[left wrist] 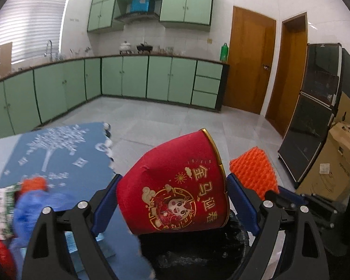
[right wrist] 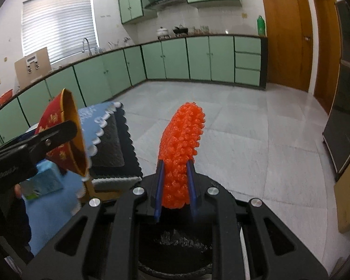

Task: Collect trash
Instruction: 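Carry cup and scrubber over the black bin and open both tools, then move both tools back over the trash on the table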

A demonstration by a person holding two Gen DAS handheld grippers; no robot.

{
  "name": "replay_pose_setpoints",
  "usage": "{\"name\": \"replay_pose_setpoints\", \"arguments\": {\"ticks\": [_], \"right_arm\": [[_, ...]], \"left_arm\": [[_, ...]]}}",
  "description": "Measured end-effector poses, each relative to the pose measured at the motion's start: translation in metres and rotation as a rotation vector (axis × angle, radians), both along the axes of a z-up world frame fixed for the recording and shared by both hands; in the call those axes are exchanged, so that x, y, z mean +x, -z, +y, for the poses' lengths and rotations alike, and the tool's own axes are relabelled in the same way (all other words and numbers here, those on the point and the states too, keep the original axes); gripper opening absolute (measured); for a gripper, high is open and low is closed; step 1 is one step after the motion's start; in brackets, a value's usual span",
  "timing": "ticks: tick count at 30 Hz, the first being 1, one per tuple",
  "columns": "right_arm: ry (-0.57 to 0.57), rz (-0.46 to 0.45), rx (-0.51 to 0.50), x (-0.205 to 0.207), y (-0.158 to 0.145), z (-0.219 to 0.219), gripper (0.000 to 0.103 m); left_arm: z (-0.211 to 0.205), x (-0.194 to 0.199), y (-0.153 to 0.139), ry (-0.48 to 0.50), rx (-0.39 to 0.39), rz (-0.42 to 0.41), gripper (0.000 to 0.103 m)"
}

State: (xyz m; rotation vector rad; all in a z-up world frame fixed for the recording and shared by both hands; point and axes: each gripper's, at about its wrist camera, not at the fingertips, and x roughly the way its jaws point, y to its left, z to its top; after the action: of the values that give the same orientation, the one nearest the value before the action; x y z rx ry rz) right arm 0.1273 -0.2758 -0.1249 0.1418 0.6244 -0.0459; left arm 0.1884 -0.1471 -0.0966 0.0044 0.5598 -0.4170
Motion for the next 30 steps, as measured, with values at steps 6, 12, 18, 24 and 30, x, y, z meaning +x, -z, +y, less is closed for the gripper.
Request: {"name": "replay_pose_setpoints", "arguments": {"ticks": [6,12,18,24,30], "right_arm": [[0.057,0.074,0.017,0.017,0.026,-0.009,0.044],[0.108,0.06,0.022,0.014,0.024,-0.014,0.067],[0.118,0.023,0.034,0.001,0.008,-0.003,0.086],[0.075,-0.053,0.043,-0.008,-0.025,0.026,0.089],[-0.009,-0.129,0.023,-0.014,-0.051,0.079,0.089]], "left_arm": [[-0.024,0.022,0.015,0.043,-0.013,0.07,0.089],[-0.022,0.026,0.01,0.047,-0.058,0.079,0.096],[0.002,0.015,-0.009,0.012,-0.072,0.053,0.096],[0.055,-0.017,-0.038,-0.092,-0.031,-0.04,0.096],[0.126,-0.048,-0.052,-0.251,0.038,-0.109,0.096]]}}
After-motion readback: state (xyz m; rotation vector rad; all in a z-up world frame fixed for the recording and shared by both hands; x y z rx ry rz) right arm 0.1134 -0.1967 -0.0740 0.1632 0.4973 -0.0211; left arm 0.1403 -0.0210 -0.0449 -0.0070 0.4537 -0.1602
